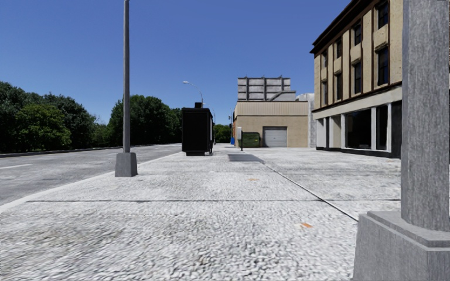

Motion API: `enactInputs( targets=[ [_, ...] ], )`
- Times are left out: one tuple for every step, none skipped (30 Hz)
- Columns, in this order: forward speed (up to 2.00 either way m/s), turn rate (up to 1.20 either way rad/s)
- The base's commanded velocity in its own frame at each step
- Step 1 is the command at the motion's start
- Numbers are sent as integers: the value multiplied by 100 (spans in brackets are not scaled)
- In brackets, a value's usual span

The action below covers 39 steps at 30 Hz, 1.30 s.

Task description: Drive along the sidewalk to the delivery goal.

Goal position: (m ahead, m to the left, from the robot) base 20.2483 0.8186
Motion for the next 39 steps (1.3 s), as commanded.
enactInputs(
  targets=[
    [167,0],
    [167,0],
    [167,0],
    [167,0],
    [167,0],
    [167,0],
    [167,0],
    [167,0],
    [167,0],
    [168,0],
    [168,0],
    [168,0],
    [168,0],
    [168,0],
    [169,0],
    [169,0],
    [169,0],
    [169,0],
    [169,0],
    [169,0],
    [169,0],
    [169,0],
    [169,0],
    [169,0],
    [200,0],
    [200,0],
    [200,0],
    [200,0],
    [200,0],
    [200,0],
    [200,0],
    [200,0],
    [200,0],
    [200,0],
    [200,0],
    [200,0],
    [200,0],
    [200,0],
    [200,0]
  ],
)
